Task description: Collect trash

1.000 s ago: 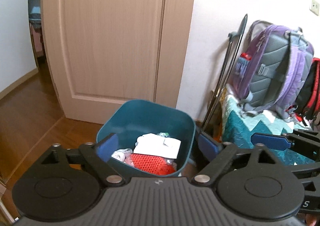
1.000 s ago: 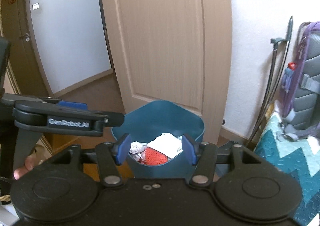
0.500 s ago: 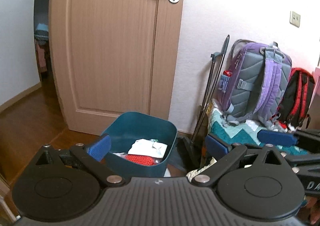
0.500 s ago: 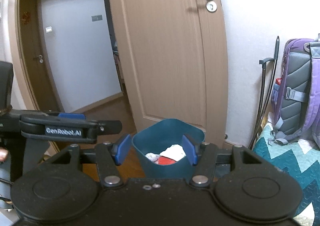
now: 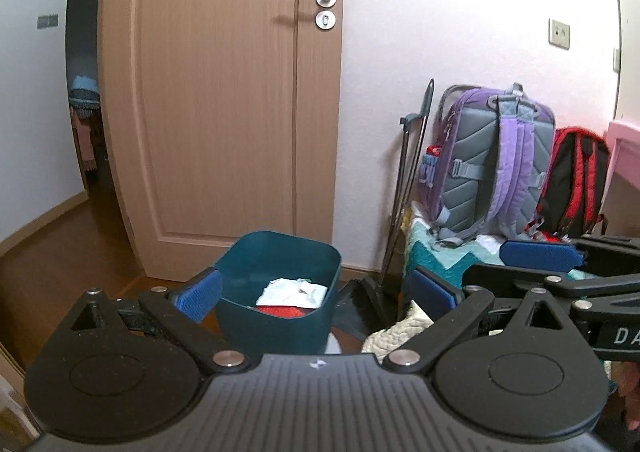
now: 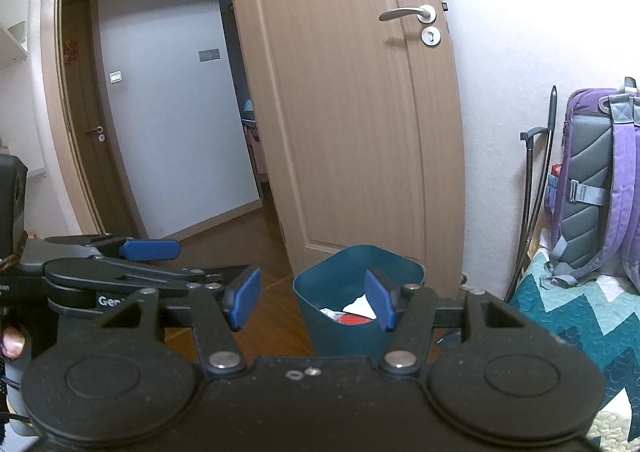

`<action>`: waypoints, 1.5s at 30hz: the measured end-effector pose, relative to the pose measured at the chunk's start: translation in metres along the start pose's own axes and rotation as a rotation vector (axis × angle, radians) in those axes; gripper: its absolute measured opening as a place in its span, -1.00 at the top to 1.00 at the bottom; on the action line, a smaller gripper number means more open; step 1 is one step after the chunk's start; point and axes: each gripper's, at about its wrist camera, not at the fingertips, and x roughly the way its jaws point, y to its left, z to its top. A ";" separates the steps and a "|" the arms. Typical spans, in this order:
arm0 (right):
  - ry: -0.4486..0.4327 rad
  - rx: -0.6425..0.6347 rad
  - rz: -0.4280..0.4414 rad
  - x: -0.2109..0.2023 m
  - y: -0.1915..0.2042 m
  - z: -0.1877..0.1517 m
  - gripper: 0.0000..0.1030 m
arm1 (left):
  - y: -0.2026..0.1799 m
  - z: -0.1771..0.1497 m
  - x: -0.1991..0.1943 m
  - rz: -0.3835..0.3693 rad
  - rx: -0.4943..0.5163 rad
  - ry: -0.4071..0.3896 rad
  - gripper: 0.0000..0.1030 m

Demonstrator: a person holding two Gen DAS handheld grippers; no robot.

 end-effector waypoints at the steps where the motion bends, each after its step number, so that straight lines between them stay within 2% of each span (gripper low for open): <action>1: -0.001 0.001 -0.002 -0.001 0.000 0.000 -0.12 | 0.001 -0.001 -0.002 -0.005 -0.013 0.002 -0.97; 6: -0.005 0.011 -0.004 -0.007 0.000 0.000 -0.12 | 0.005 -0.005 -0.005 -0.016 -0.062 0.023 -0.97; 21: -0.005 0.040 -0.024 -0.013 0.003 -0.003 -0.12 | 0.005 -0.015 -0.014 -0.063 -0.096 0.037 -0.97; 45: 0.008 0.049 -0.015 -0.011 0.003 -0.004 -0.13 | 0.010 -0.015 -0.023 -0.057 -0.120 0.040 -0.97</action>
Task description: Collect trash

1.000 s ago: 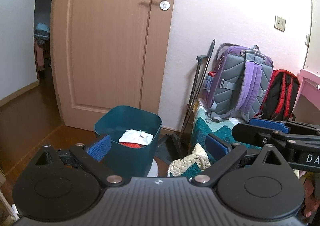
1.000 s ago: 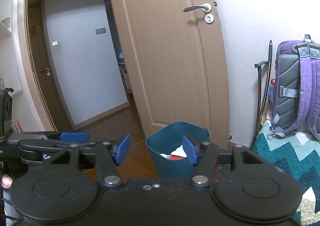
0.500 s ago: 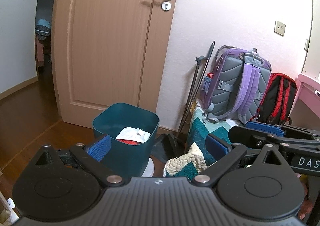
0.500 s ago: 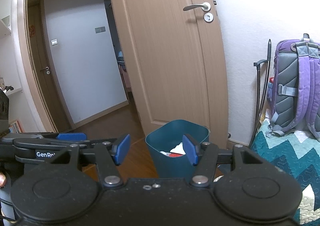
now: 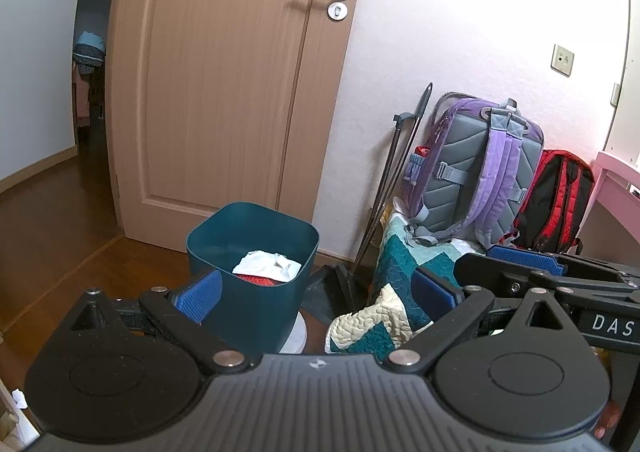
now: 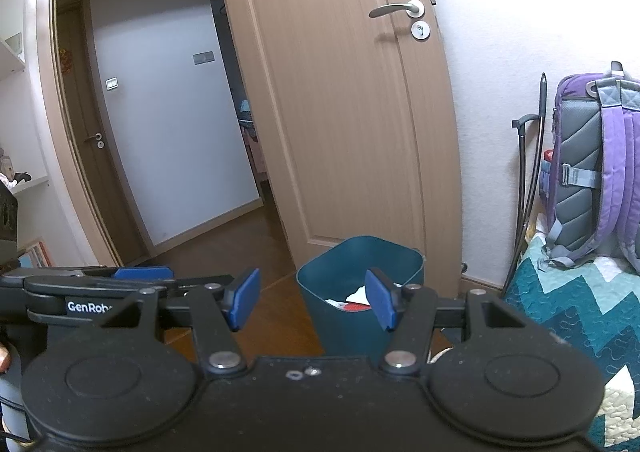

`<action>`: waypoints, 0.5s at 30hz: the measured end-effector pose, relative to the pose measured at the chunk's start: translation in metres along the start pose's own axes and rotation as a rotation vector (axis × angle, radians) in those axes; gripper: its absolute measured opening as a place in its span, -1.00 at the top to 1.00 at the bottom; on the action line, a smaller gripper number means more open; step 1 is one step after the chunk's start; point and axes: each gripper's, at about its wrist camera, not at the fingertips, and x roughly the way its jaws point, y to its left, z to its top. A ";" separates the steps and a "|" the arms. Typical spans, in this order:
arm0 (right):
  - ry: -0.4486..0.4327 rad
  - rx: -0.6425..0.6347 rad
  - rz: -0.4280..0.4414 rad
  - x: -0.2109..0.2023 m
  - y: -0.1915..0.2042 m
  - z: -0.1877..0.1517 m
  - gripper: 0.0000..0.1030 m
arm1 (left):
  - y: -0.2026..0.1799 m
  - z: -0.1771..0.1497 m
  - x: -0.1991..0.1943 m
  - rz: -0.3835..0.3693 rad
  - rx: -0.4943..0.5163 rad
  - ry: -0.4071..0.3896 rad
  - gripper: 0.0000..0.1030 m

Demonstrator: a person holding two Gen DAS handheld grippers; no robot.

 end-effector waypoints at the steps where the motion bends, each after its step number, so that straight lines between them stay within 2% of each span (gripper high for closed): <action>1: 0.002 -0.001 0.001 0.000 -0.001 0.000 -0.13 | 0.001 0.001 0.001 0.001 0.002 0.001 -0.97; 15: 0.022 0.011 0.001 0.008 -0.002 -0.003 -0.13 | -0.002 -0.003 0.007 0.033 0.000 0.019 -0.97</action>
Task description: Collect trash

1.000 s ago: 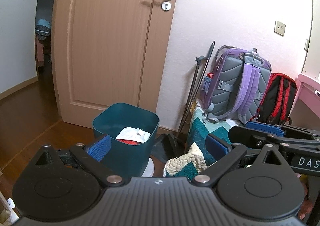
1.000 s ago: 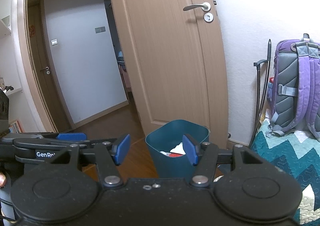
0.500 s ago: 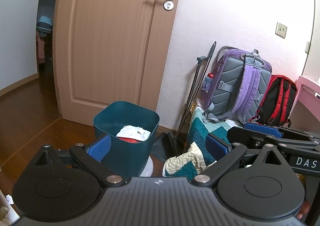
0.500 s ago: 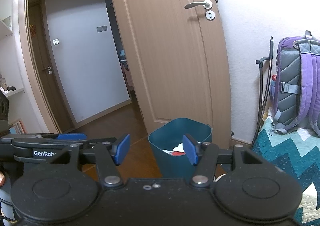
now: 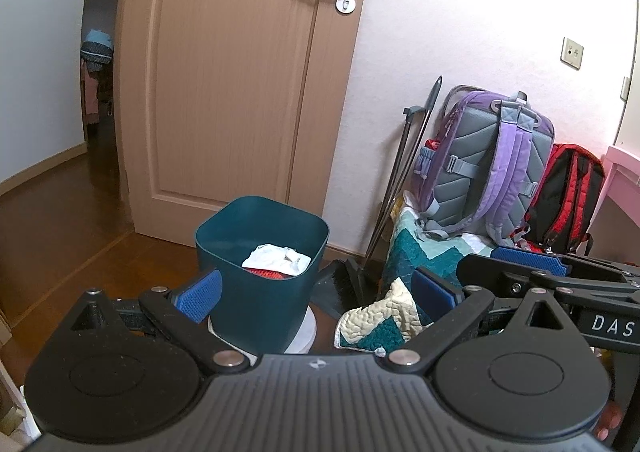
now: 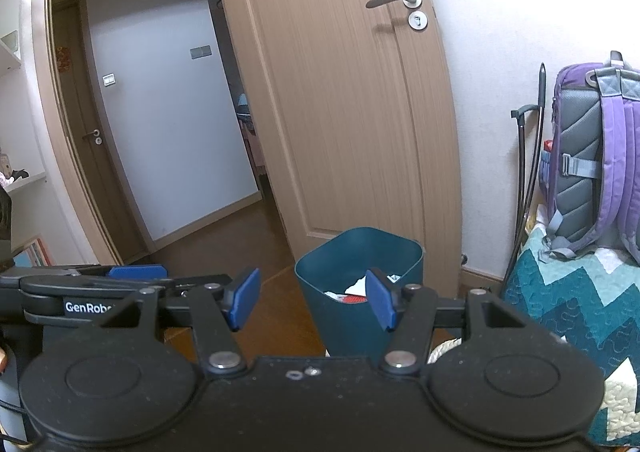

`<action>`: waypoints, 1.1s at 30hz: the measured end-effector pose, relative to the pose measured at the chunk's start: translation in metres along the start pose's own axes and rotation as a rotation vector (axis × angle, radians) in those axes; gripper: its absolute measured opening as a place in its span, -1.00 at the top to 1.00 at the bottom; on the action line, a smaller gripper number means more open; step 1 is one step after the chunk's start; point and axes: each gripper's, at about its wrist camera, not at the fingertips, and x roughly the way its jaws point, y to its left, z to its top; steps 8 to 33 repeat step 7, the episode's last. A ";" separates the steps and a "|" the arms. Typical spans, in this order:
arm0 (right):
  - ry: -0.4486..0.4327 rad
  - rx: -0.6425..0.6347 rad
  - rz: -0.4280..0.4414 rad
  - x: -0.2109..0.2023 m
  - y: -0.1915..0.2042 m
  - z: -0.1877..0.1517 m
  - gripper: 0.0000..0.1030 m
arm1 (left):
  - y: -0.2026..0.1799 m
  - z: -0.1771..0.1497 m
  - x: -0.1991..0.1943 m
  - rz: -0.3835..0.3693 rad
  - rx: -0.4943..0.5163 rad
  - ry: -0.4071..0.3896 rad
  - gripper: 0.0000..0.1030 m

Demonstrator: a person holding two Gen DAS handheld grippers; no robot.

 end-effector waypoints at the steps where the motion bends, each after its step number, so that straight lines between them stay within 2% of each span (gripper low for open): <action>1: 0.001 0.002 0.000 0.001 0.000 0.000 -0.13 | 0.000 0.000 0.001 0.000 -0.001 0.002 -0.97; 33: 0.004 0.007 -0.002 0.002 -0.001 -0.002 -0.13 | -0.003 -0.002 0.002 0.010 -0.004 0.005 -0.97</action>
